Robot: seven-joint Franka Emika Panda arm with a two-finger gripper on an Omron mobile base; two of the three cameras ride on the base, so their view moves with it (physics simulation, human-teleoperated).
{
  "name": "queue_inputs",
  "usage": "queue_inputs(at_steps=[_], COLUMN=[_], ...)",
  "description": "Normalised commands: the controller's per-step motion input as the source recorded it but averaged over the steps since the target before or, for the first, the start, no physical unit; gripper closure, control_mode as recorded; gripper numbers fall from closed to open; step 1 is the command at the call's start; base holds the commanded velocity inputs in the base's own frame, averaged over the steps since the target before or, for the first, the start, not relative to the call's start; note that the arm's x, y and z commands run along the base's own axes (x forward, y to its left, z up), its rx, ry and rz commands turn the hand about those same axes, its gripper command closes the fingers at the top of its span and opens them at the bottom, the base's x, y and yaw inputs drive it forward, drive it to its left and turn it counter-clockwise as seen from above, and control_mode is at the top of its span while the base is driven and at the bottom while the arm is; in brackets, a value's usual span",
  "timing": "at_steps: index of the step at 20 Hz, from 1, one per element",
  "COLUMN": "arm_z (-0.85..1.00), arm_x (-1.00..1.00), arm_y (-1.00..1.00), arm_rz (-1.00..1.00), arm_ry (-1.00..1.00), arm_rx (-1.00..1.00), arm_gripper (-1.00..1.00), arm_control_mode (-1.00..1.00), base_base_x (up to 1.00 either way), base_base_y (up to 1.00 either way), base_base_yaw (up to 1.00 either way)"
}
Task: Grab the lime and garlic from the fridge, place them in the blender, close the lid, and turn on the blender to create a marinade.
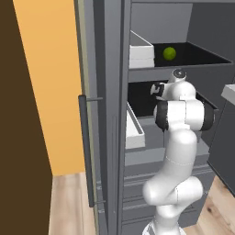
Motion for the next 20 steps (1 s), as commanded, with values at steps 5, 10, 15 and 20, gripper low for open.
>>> queue_inputs(at_steps=[5, 10, 15, 20], arm_z=[-0.37, -0.46, -0.18, 0.45], arm_x=[0.00, -0.07, -0.50, -1.00], arm_y=[0.13, 0.13, 0.11, 0.05], arm_rz=[0.00, 0.00, 0.00, 0.00], arm_ry=[0.00, 0.00, -0.07, -0.25], arm_rx=[0.00, 0.00, 0.00, 0.02], arm_gripper=[-1.00, 1.00, 1.00, 1.00], arm_control_mode=[-1.00, -1.00, -1.00, -1.00], base_base_x=[0.00, 0.00, 0.00, 0.00], base_base_y=[0.00, 0.00, 0.00, 0.00], base_base_yaw=[0.00, 0.00, 0.00, 0.00])
